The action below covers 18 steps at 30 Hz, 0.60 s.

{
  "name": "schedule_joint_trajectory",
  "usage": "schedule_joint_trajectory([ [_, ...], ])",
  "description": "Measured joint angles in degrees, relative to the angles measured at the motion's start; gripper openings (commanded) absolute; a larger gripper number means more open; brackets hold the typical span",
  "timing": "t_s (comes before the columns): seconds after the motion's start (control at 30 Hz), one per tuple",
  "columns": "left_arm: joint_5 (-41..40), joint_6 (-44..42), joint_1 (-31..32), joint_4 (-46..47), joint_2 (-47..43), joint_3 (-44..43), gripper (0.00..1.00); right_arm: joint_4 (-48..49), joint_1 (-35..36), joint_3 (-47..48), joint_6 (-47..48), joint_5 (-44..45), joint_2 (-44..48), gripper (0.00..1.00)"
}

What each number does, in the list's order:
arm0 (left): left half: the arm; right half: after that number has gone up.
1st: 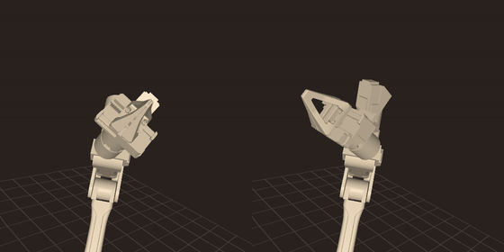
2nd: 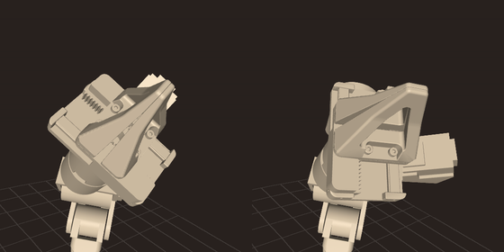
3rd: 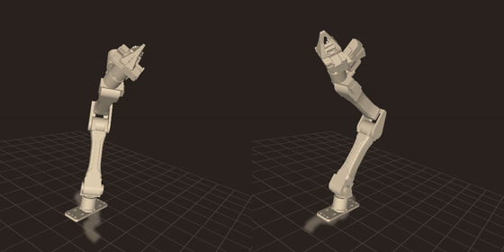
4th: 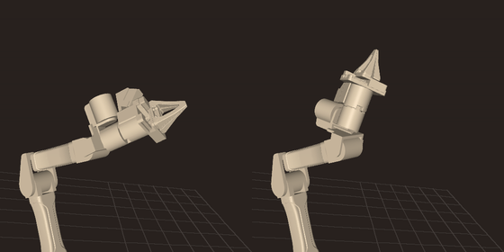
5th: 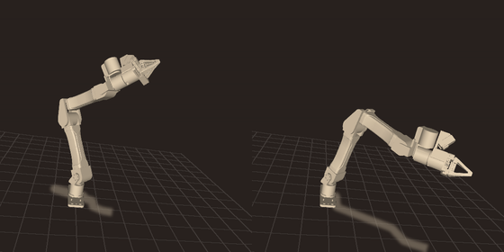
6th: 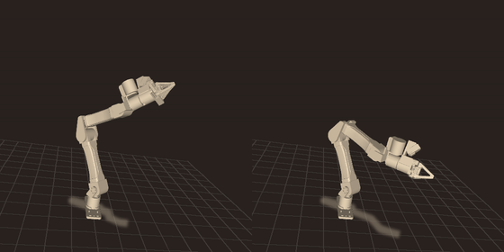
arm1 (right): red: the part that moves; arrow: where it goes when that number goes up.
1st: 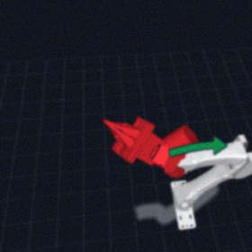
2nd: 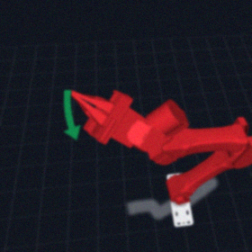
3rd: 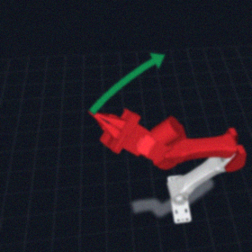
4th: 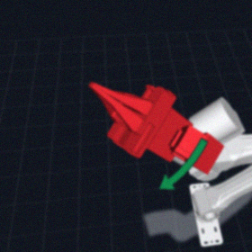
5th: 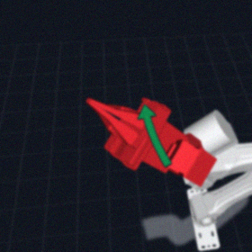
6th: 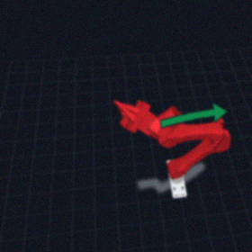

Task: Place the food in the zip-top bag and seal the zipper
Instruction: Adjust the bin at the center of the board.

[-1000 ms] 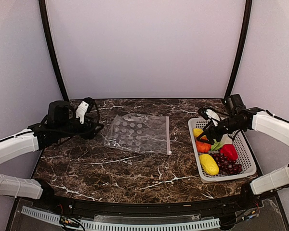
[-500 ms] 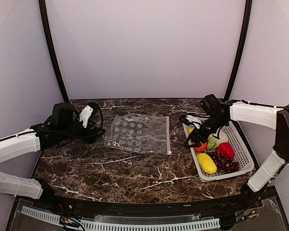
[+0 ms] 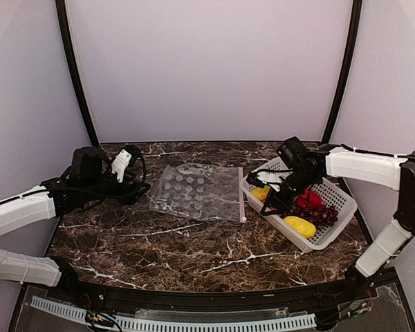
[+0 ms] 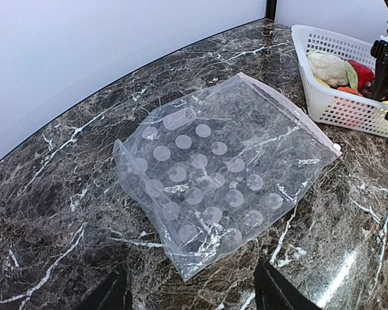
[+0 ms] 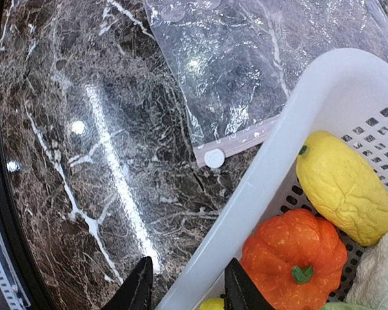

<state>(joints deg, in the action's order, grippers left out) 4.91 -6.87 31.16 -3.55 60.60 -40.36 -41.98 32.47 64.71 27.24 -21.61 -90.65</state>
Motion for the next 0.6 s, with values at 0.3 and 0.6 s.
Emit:
schedule_joint_trajectory([
  [0.3,0.20,0.07,0.00,0.02,0.07,0.00,0.63,-0.66,0.02,-6.82,7.98,4.61,8.13,0.18],
  [0.6,-1.25,8.76,1.40,-0.02,7.76,-4.07,0.70,1.75,0.11,-12.50,13.53,10.10,13.07,0.34],
])
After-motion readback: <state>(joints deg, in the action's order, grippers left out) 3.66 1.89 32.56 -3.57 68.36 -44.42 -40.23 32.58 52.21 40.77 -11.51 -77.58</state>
